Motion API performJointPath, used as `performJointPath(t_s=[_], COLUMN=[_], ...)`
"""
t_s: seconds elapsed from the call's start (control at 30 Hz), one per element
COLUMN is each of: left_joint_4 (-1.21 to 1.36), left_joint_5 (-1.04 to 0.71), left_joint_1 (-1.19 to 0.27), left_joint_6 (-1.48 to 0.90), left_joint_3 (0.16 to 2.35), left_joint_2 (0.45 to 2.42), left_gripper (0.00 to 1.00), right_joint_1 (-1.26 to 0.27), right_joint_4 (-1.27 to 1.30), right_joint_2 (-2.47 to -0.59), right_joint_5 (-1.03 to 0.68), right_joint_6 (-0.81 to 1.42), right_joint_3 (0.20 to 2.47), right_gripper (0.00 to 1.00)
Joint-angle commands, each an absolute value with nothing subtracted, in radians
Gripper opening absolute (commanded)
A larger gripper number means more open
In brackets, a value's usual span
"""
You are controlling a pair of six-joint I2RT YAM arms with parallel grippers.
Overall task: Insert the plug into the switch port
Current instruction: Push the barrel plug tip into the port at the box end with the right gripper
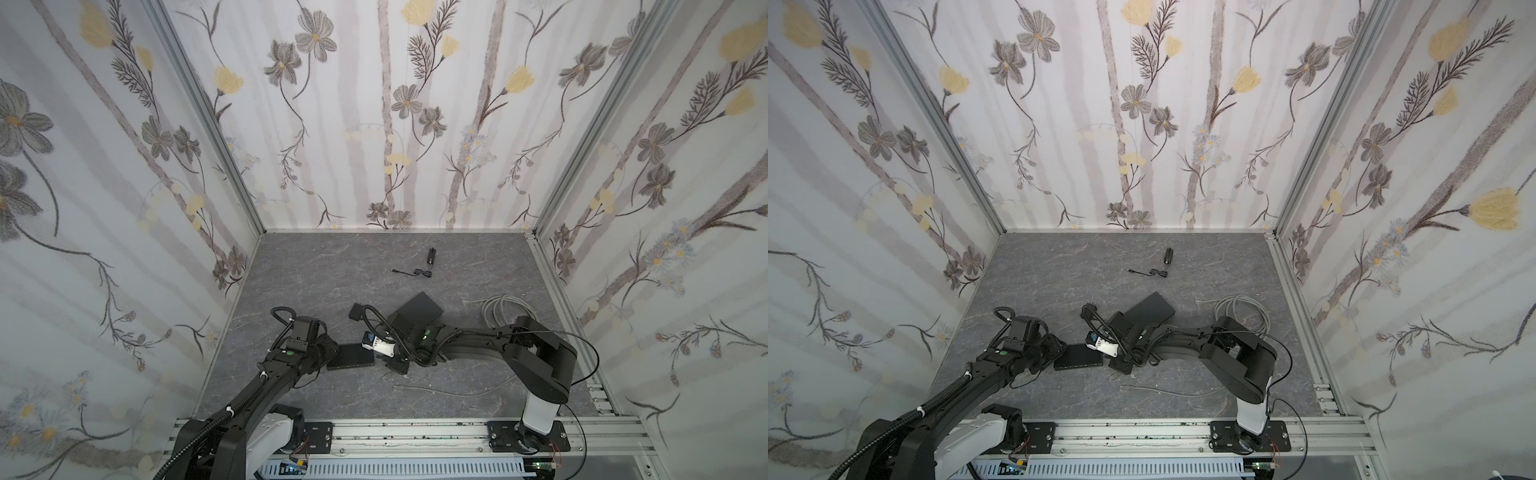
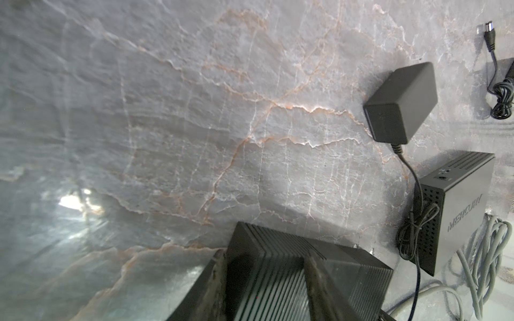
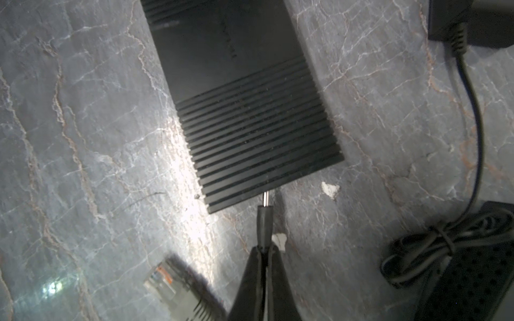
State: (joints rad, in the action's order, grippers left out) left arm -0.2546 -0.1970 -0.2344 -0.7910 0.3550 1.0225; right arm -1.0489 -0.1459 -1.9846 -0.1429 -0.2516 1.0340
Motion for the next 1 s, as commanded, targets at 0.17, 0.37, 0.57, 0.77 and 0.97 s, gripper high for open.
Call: performJointPath(t_s=[0.17, 0.37, 0.57, 0.77, 0.97], left_joint_4=[-0.272, -0.268, -0.279, -0.282, -0.253], left_joint_5=[-0.191, -0.171, -0.146, -0.142, -0.164], left_joint_1=[-0.238, -0.236, -0.237, -0.236, -0.236], left_joint_6=[-0.784, -0.728, -0.695, -0.686, -0.678], left_joint_3=[0.374, 0.397, 0.413, 0.435, 0.444], left_joint_2=[1.072, 1.133, 1.149, 1.161, 1.183], left_gripper=[0.46, 0.45, 0.45, 0.45, 0.45], right_joint_1=[-1.055, -1.054, -1.054, -1.055, -1.064], right_joint_4=[-0.108, -0.101, -0.115, -0.121, -0.115], right_joint_2=[-1.997, -1.994, -1.964, -1.953, -1.961], right_joint_5=[-0.164, -0.111, -0.064, -0.053, -0.075], right_joint_6=[-0.264, -0.333, -0.383, -0.409, -0.436], right_joint_3=[1.045, 1.044, 1.053, 1.054, 1.055], right_gripper=[0.0, 0.0, 0.0, 0.0, 0.0])
